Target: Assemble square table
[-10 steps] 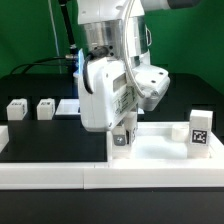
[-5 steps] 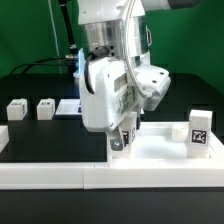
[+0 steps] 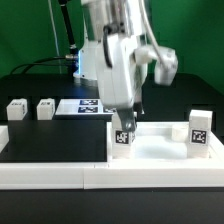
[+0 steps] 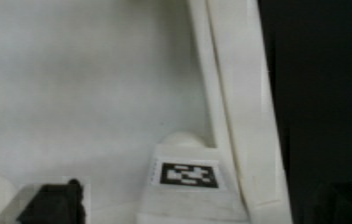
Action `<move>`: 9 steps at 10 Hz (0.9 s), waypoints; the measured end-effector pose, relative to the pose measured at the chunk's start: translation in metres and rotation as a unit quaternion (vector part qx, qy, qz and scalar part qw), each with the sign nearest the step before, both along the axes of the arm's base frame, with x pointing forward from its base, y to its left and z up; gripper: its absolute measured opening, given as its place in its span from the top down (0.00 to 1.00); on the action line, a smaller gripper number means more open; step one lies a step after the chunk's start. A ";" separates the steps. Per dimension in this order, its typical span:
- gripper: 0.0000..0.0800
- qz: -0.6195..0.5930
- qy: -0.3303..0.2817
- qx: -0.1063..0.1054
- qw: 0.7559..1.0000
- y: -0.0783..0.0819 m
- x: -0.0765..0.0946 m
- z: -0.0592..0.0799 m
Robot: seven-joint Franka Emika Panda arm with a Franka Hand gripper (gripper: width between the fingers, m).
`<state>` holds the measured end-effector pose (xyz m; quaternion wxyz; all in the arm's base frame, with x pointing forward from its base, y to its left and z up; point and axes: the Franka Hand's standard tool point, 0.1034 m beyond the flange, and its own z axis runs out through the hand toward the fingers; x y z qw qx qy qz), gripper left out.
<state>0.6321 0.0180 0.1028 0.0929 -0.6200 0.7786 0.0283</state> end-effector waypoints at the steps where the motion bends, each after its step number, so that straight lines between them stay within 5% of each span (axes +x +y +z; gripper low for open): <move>1: 0.19 0.001 0.000 0.001 1.000 0.002 0.000 0.002; 9: 0.19 0.002 0.004 0.000 1.000 0.002 -0.002 -0.003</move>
Offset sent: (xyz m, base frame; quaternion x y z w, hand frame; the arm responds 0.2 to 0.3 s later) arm 0.0000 0.0000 0.0000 0.0000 0.0000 0.0000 1.0000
